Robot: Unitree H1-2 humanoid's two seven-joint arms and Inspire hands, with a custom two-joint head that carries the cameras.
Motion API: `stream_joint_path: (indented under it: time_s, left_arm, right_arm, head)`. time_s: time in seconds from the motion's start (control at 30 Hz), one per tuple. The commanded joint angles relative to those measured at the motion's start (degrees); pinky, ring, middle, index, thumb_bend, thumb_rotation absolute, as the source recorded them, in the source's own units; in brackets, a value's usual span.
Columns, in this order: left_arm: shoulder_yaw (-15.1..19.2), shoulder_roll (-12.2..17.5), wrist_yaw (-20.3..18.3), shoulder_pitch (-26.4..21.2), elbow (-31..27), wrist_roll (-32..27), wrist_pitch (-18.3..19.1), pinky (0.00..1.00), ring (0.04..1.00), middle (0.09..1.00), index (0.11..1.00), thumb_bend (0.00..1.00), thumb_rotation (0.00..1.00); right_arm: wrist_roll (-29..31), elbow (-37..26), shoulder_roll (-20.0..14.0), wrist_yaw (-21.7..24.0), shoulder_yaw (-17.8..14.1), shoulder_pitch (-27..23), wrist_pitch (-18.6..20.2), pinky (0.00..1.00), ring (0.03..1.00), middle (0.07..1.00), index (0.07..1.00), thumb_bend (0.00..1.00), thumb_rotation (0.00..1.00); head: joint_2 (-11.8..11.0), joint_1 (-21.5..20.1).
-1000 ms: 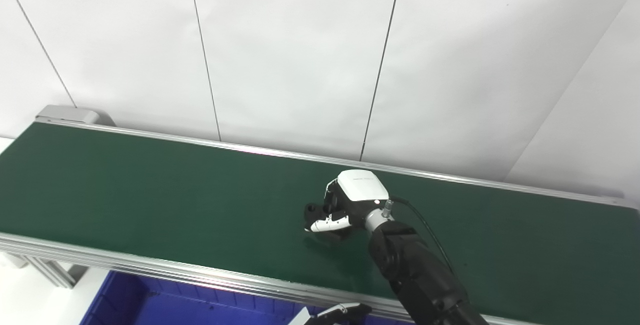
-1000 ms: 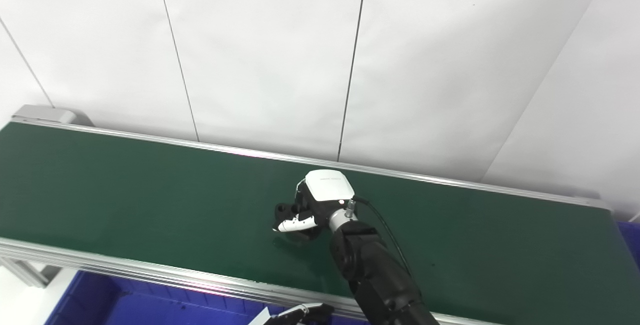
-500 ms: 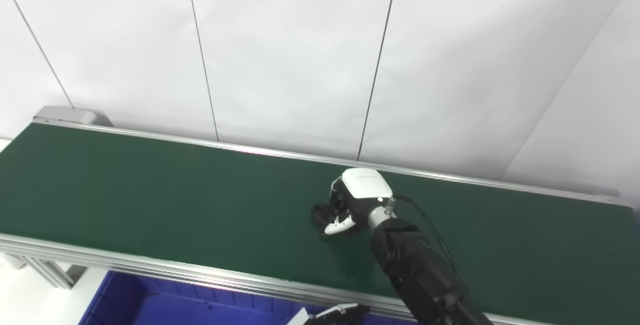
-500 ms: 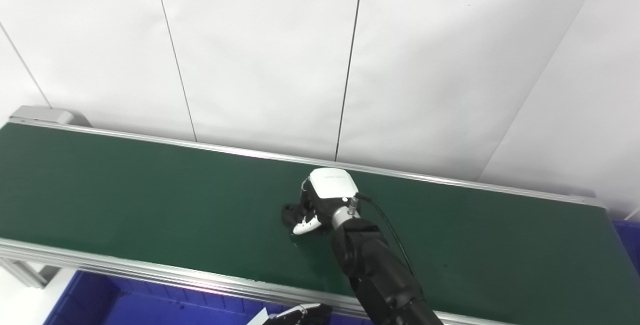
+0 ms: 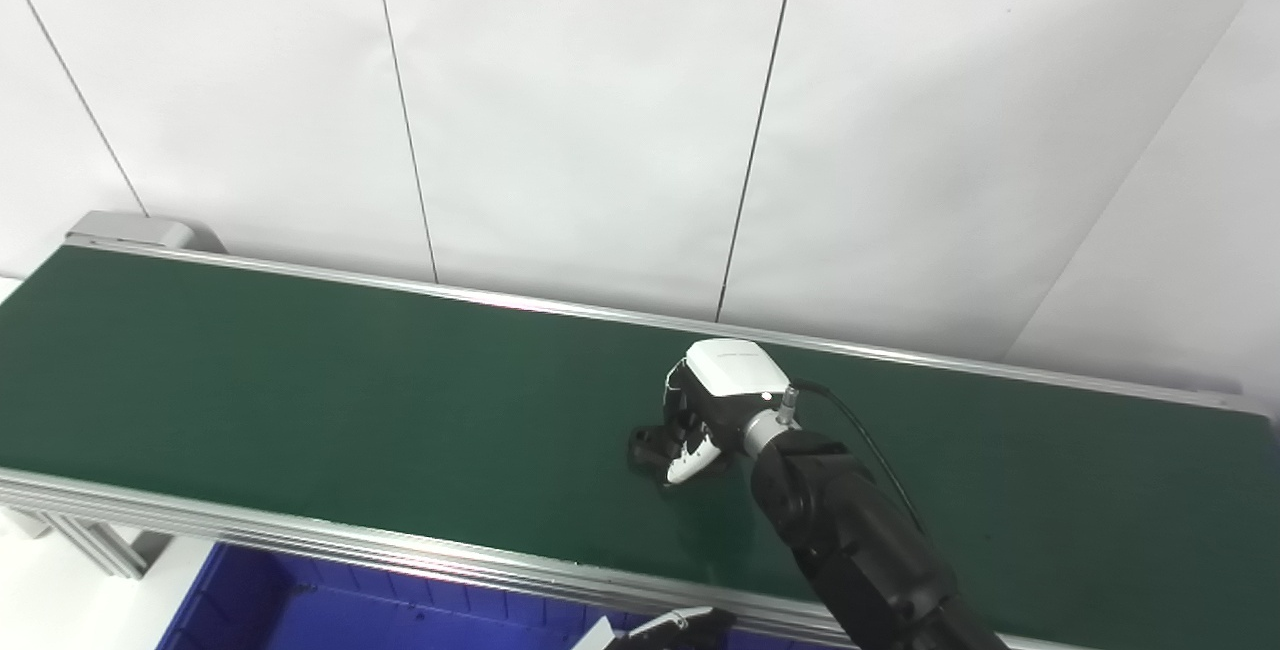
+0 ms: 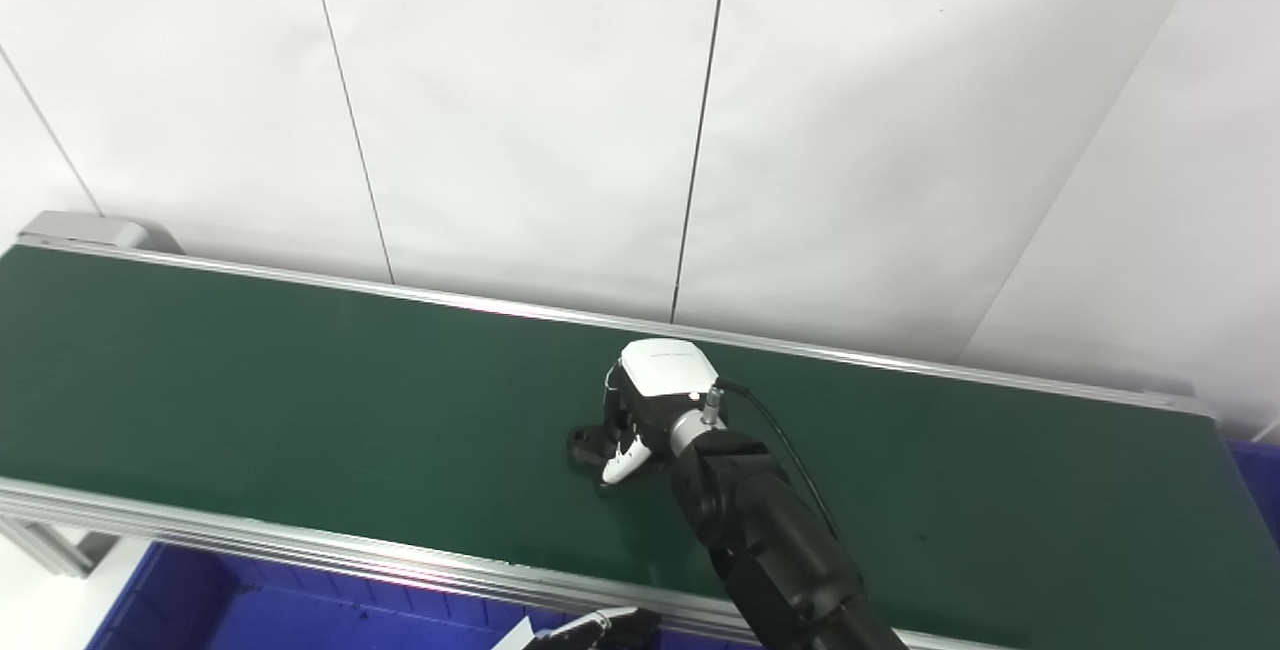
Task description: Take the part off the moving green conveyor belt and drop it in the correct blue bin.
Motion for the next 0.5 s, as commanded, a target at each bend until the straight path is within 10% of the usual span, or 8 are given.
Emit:
stream_joint_path:
  time_s: [0.0,0.47]
  left_arm:
    - [-0.3,-0.3,-0.4,-0.3,-2.0,-0.8,-0.6,0.72,0.841,0.867,0.852,0.80,0.58]
    - [0.0,0.0,-0.3,-0.1,-3.3,-0.4,-0.8,0.74,0.851,0.878,0.863,0.80,0.61]
  right_arm:
    - [0.5,-3.9,-0.2,0.2,-1.0,-1.8,0.4,0.33,0.408,0.475,0.492,0.50,0.17]
    - [0.8,-23.7,-3.0,4.9,-4.7,-1.1,1.3,0.23,0.300,0.384,0.491,0.50,0.17]
  head:
    - [0.1,0.0]
    - [2.8,-3.5]
